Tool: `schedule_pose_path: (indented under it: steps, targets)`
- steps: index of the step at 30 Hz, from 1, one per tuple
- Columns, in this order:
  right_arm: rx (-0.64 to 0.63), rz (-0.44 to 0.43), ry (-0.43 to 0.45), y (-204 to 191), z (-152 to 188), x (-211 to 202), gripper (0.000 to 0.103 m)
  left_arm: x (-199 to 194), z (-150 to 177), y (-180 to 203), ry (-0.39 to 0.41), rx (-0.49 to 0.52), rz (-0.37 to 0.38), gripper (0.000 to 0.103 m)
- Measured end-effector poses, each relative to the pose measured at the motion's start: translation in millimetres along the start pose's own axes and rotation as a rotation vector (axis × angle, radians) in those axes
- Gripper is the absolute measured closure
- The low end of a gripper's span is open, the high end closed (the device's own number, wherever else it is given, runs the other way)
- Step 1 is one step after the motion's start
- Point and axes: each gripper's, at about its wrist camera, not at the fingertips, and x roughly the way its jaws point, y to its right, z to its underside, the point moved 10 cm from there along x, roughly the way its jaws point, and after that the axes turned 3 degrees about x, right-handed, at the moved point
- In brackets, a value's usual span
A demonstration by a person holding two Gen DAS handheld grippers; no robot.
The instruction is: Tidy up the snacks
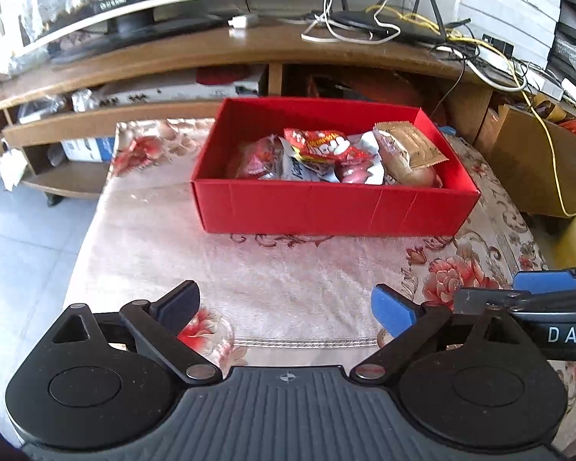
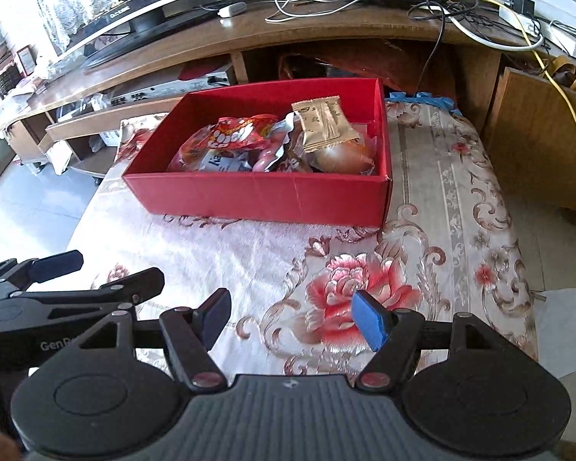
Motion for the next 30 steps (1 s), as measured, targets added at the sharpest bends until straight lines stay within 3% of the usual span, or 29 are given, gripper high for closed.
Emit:
schedule_pose_path:
  steps: [7,20,24,30]
  targets:
    - [-0.008,-0.042,0.025,-8.9,3.1,-11.5,0.033,-12.7,-0.4,-6.1,0.019,-0.045,-0.008,0.007]
    - [-0.028,-0.043,0.017,-11.7,5.5,-10.5,0.033,-14.1,-2.8,-3.3,0.01,0.001,-0.058,0.007]
    - [-0.025,-0.053,0.021,-11.0,4.8,-11.2,0.033,-13.0,-0.6,-2.8,0.0,-0.034,-0.032,0.011]
    - [-0.026,-0.058,0.015,-11.0,6.0,-9.5,0.033,-15.6,-3.9,-0.8,0.035,0.026,-0.065,0.011]
